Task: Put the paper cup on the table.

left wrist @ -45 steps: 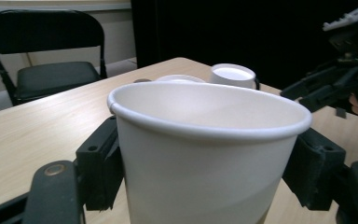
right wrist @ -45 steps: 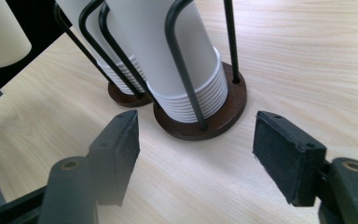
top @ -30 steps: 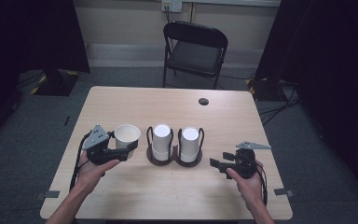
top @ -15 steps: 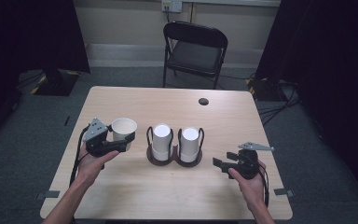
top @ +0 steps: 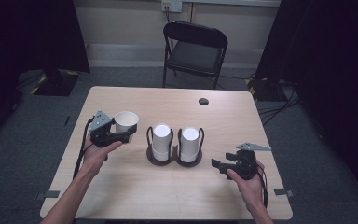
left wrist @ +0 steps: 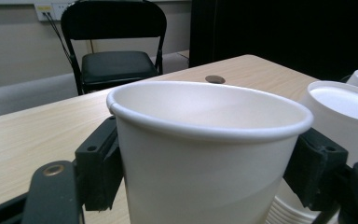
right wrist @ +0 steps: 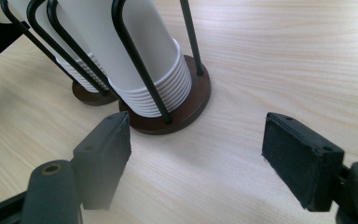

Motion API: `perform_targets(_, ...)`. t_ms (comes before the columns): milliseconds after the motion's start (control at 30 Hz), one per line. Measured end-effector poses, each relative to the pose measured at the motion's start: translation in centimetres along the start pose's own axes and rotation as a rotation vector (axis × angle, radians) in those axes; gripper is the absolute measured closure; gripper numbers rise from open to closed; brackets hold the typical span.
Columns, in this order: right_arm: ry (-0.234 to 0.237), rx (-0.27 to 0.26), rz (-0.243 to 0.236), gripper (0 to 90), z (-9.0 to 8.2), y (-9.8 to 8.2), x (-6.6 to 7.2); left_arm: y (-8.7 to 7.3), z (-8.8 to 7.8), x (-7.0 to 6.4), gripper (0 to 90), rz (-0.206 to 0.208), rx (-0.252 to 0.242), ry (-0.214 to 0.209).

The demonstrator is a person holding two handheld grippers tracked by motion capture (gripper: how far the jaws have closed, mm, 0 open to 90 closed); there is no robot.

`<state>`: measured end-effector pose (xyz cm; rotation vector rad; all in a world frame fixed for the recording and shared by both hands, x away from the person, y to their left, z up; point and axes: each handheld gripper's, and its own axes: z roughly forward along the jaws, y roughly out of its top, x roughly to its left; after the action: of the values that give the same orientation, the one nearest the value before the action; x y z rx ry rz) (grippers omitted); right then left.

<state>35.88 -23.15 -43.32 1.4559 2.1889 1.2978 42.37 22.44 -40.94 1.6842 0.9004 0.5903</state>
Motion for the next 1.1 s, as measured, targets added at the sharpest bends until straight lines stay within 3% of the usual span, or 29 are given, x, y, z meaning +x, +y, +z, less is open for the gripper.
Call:
perform_targets(33,0.003,0.002,0.002,23.5,0.0,0.0,0.1,0.0,0.1,0.0,23.8,0.012,-0.002,0.023)
perform_targets(167,0.005,0.003,0.001,23.5,0.0,-0.1,0.3,0.2,0.4,0.4,23.6,0.025,-0.002,0.016)
perform_targets(200,0.004,0.005,-0.003,23.4,0.1,-0.1,0.3,0.2,0.7,0.8,23.3,0.051,-0.018,0.025)
perform_targets(233,0.005,0.007,-0.003,23.4,0.2,-0.1,0.3,0.1,0.9,1.1,23.3,0.053,-0.016,0.038)
perform_targets(300,0.005,0.011,0.000,23.4,0.2,-0.1,0.3,-0.1,1.2,1.4,23.0,0.050,-0.009,0.036)
perform_targets(333,0.005,0.014,0.000,23.4,0.3,-0.1,0.3,-0.6,1.6,2.0,22.7,0.029,0.011,0.047)
perform_targets(433,0.000,0.015,0.001,23.6,0.3,-0.1,0.2,-1.2,2.3,2.7,22.1,0.032,0.037,0.053)
perform_targets(500,-0.001,0.017,0.010,23.6,0.3,-0.2,0.2,-1.3,2.5,2.8,21.7,0.043,0.049,0.058)
perform_targets(633,-0.003,0.020,0.009,23.6,0.3,-0.2,0.2,-2.0,3.5,3.2,21.3,0.024,0.063,0.073)
perform_targets(967,-0.004,0.017,0.018,24.6,0.1,-0.3,0.0,-3.0,4.6,3.6,20.0,-0.007,0.109,0.070)
perform_targets(1100,0.006,0.024,0.028,25.4,0.1,-0.3,0.1,-3.6,5.1,3.7,19.4,-0.006,0.149,0.067)
